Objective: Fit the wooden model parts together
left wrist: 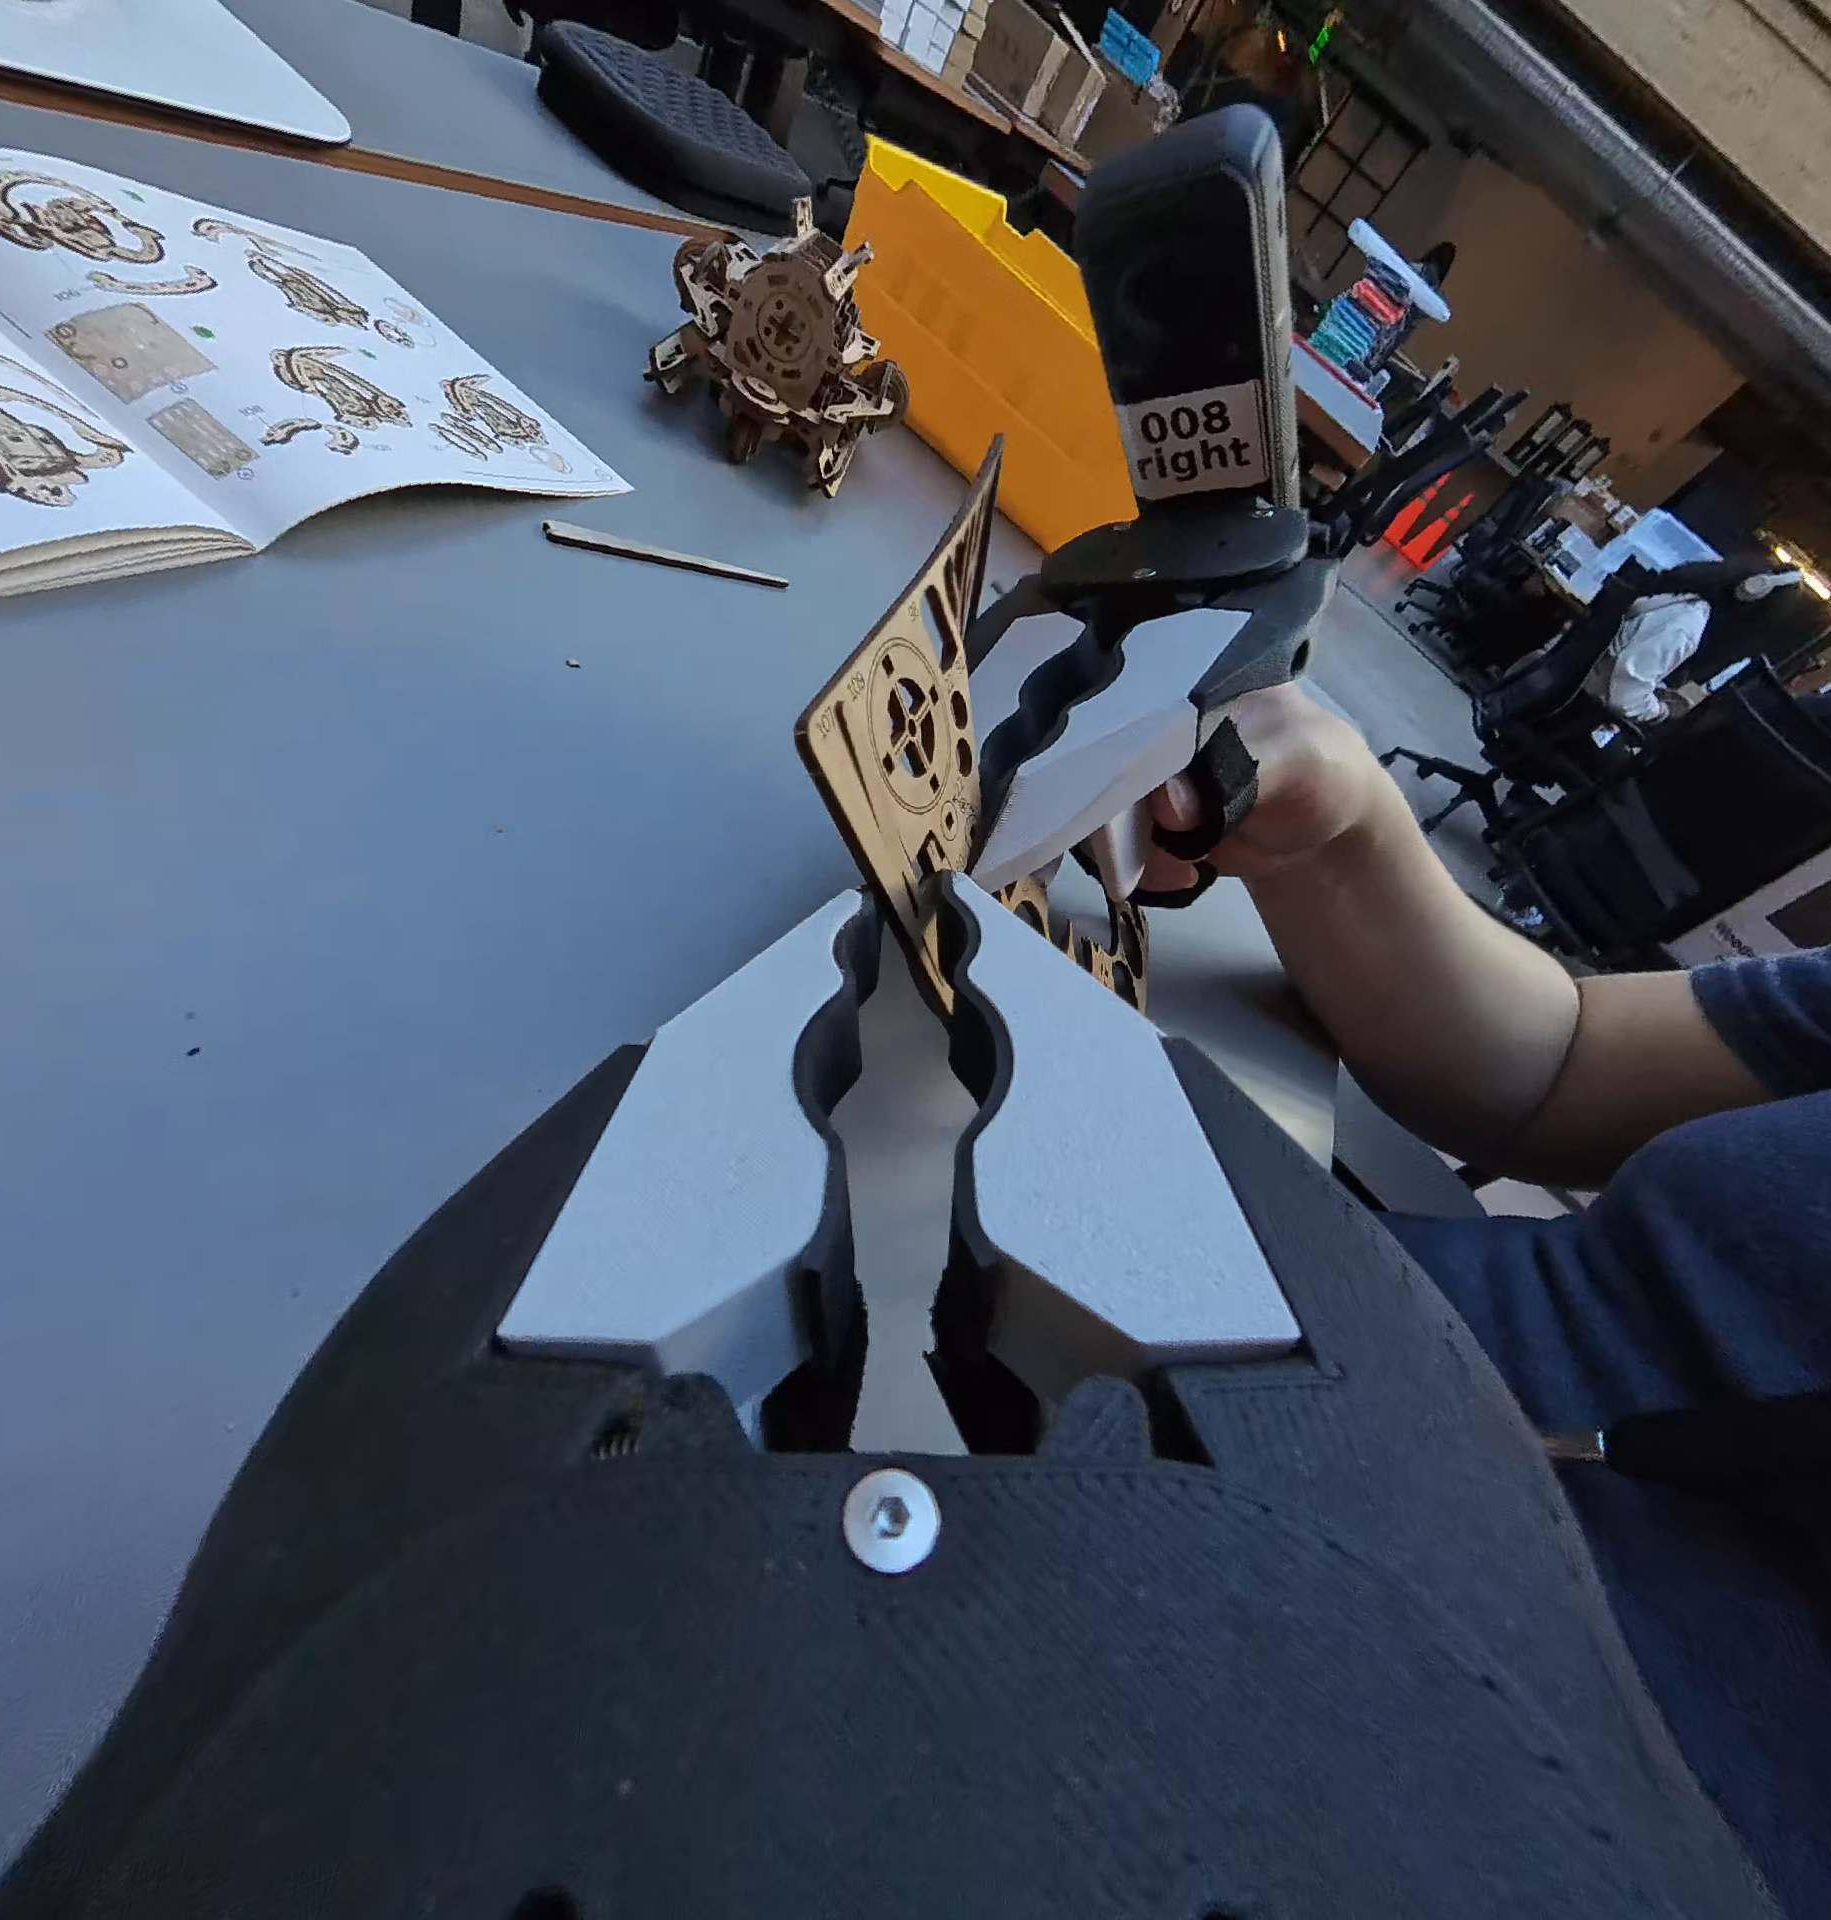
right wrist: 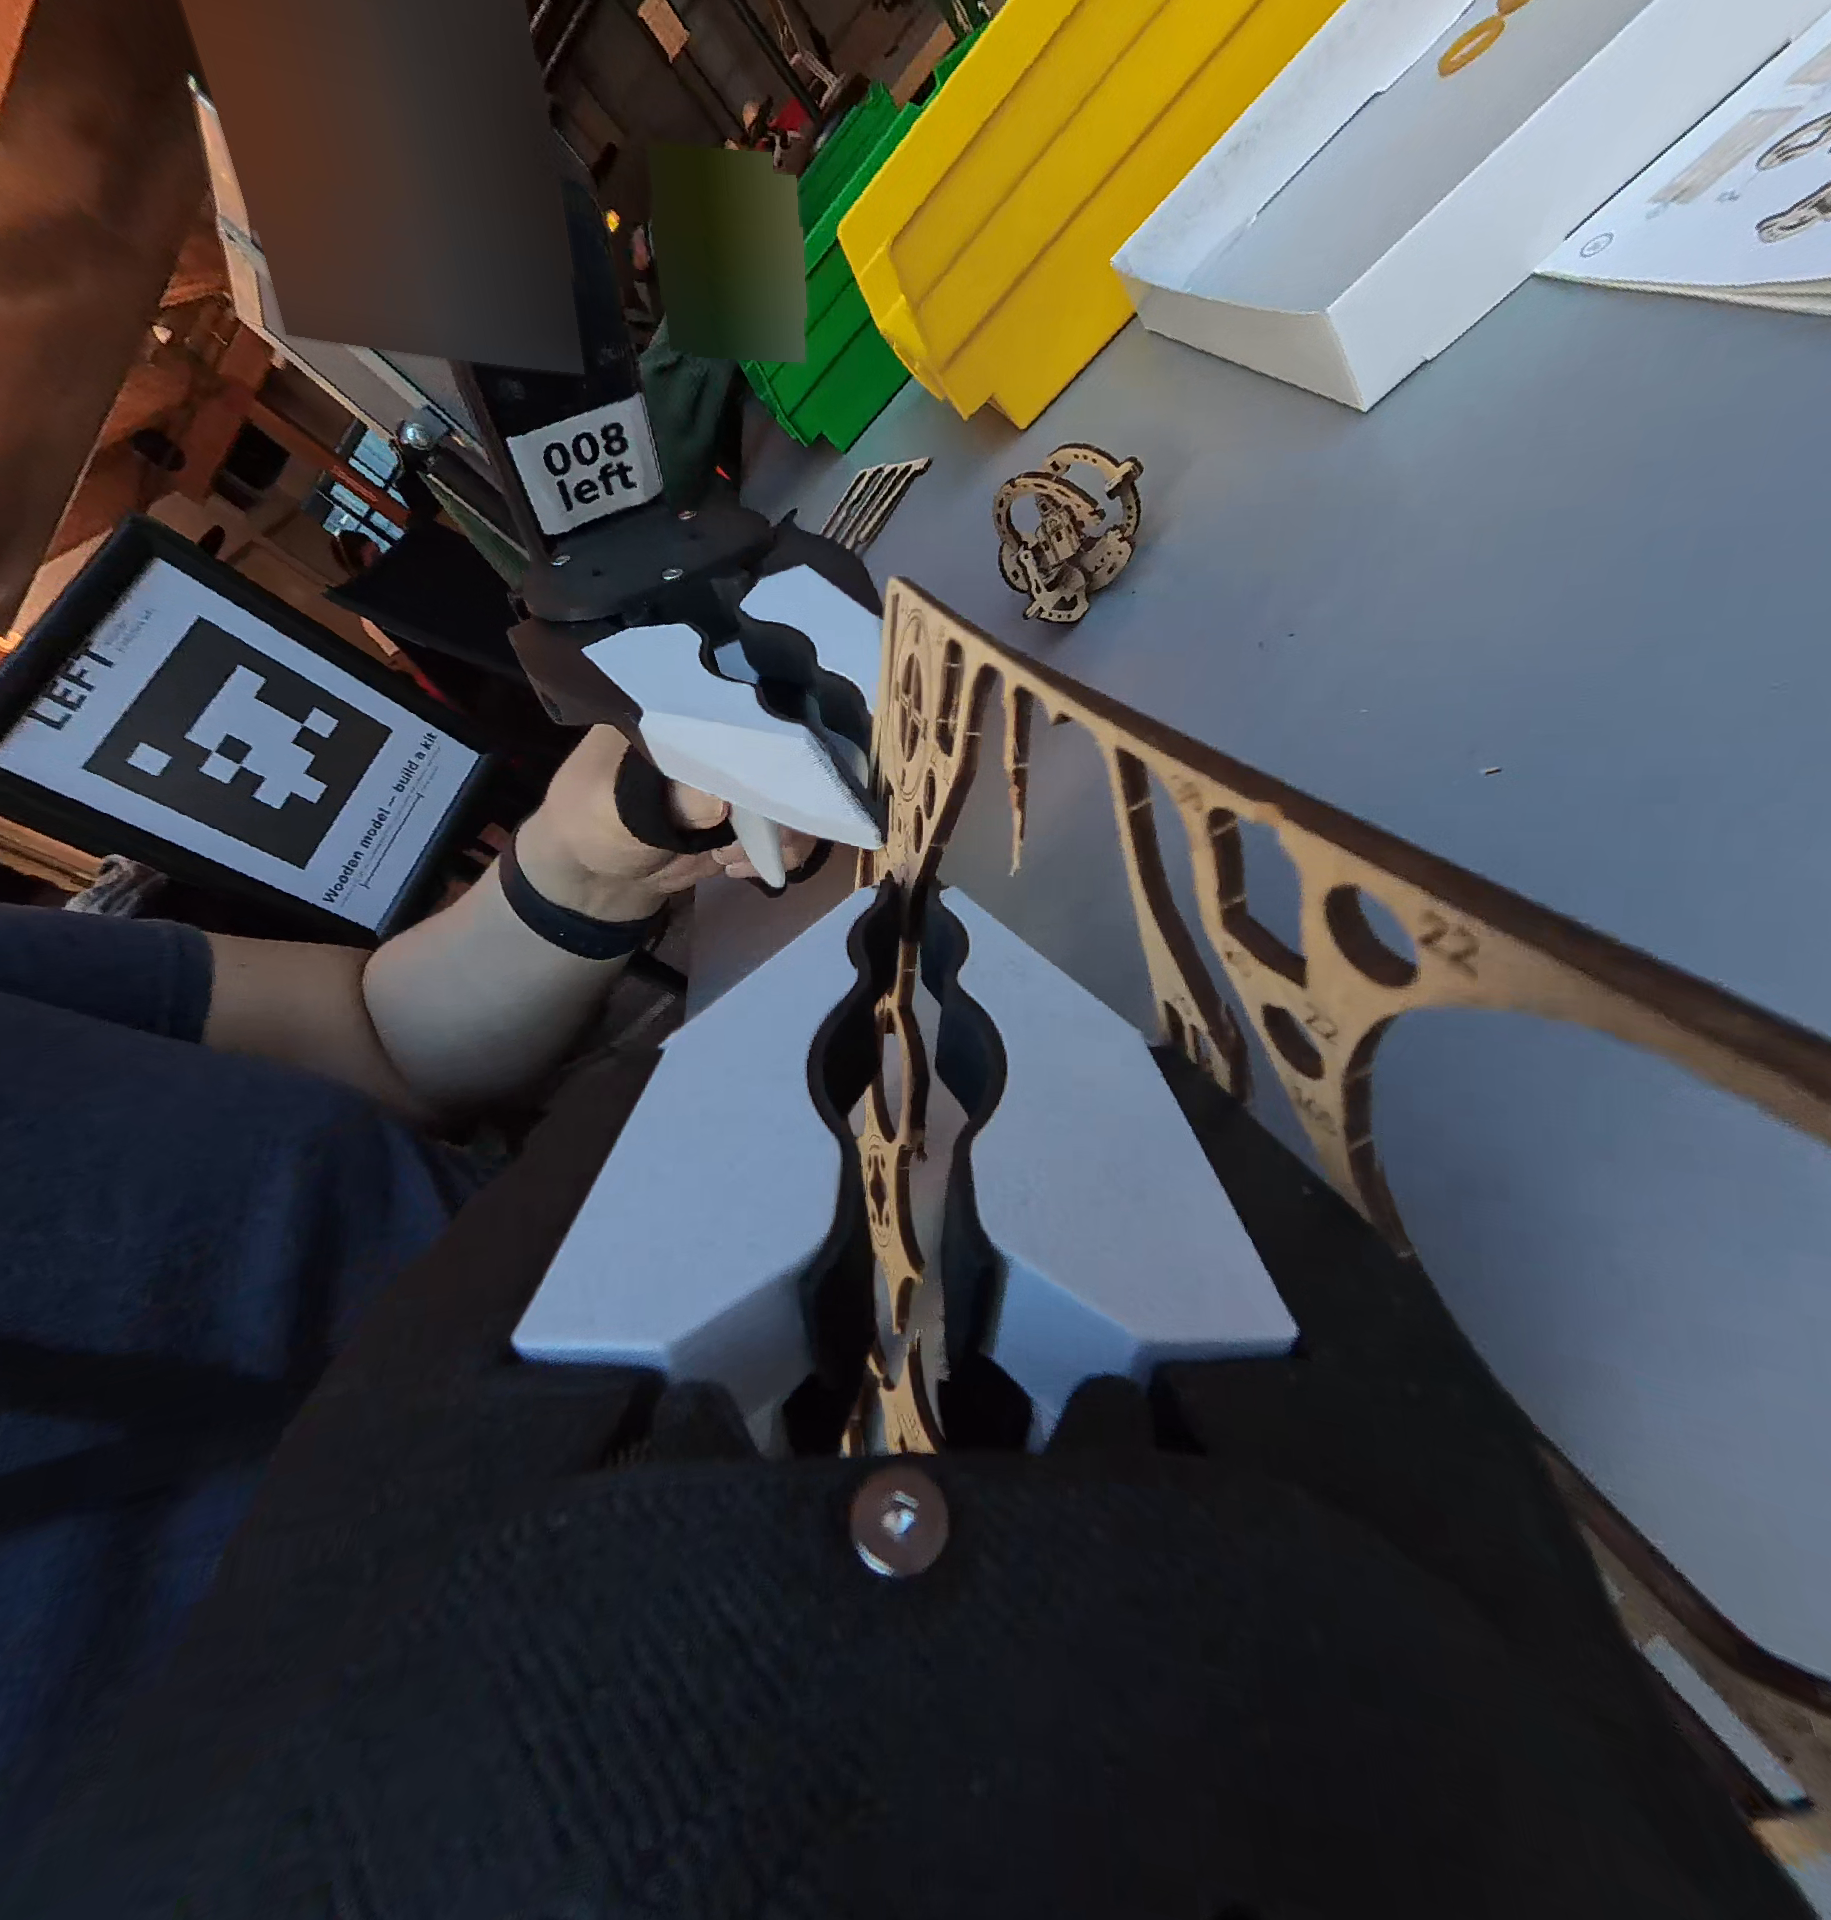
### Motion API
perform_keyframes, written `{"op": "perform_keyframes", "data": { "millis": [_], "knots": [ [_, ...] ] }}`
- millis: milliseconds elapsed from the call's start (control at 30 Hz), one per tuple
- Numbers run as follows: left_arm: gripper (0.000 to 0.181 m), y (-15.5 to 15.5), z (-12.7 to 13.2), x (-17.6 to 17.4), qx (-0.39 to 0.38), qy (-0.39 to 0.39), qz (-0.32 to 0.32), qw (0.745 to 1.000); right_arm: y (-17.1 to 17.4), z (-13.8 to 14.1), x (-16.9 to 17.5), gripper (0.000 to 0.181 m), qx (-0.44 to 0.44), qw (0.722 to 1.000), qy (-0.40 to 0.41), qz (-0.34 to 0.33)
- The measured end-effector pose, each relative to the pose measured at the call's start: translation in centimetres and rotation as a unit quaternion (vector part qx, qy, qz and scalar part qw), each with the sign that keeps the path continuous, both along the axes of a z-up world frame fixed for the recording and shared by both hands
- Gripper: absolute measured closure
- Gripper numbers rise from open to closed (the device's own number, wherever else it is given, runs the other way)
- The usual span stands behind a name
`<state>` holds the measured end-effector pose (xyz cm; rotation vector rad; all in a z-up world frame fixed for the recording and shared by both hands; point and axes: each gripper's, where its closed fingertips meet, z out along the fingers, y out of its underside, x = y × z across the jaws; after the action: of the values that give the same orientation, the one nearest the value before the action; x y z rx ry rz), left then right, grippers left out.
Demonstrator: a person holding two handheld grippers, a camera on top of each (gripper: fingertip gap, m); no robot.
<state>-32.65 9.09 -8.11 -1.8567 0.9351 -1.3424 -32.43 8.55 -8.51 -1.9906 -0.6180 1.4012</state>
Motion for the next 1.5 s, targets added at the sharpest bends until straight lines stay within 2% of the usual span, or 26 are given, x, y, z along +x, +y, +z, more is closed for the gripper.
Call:
{"op": "perform_keyframes", "data": {
  "millis": [267,367,600,1133,1300,1500],
  "knots": [
    [0.173,0.2,0.1,0.0,-0.017,-0.017,0.028,0.999,0.0,0.1,0.0,0.179,0.024,1.0,-0.01,-0.001],
    [0.176,-0.3,1.2,0.0,-0.021,-0.057,0.004,0.998,-0.3,0.9,-0.1,0.179,0.023,0.999,0.022,0.01],
    [0.179,-0.8,1.7,0.2,-0.043,-0.089,-0.031,0.995,-0.4,1.3,-0.3,0.178,0.018,0.999,0.042,0.018],
    [0.177,-0.4,0.8,0.3,-0.049,-0.066,-0.018,0.996,-0.1,0.4,-0.2,0.177,0.014,1.0,0.015,0.012],
    [0.18,-0.9,1.8,0.3,-0.061,-0.083,-0.041,0.994,-0.3,1.3,-0.3,0.176,0.023,0.999,0.035,0.015],
    [0.18,-1.1,1.9,0.2,-0.025,-0.071,-0.036,0.997,-0.8,1.9,-0.3,0.18,0.052,0.998,0.028,0.024]
  ]
}}
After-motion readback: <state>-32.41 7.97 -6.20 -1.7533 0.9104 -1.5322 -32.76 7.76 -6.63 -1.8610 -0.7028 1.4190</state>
